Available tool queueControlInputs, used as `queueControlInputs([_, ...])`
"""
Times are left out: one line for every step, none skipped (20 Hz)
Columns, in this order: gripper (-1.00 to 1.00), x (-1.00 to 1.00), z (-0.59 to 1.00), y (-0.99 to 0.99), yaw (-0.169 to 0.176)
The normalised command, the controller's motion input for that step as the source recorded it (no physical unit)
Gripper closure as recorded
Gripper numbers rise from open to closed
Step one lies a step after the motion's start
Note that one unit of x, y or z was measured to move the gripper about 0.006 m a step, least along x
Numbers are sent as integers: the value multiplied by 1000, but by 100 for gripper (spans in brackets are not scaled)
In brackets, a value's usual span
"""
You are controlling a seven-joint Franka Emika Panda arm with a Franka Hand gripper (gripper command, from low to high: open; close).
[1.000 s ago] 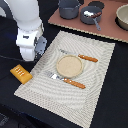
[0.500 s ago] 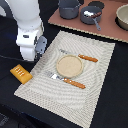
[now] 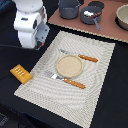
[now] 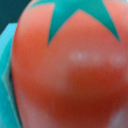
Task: Interact with the objects in diverse but meaningful ways.
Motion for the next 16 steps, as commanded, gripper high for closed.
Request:
queueControlInputs([100,60,563,274,0])
queueControlInputs([100,103,563,317,0])
queueControlInputs([100,106,569,320,0])
queueControlInputs([100,94,551,317,0])
queueControlInputs([100,77,557,346,0])
queueControlInputs([100,80,549,349,0])
queueControlInputs([100,77,537,363,0])
queueControlInputs([100,57,514,371,0])
queueControlInputs([100,83,486,400,0])
queueControlInputs([100,91,466,403,0])
queueControlInputs([100,80,443,403,0])
queueControlInputs([100,94,409,391,0])
queueControlInputs([100,126,403,411,0])
queueControlInputs([100,123,411,423,0])
queueControlInputs([100,120,423,417,0])
queueControlInputs([100,114,423,417,0])
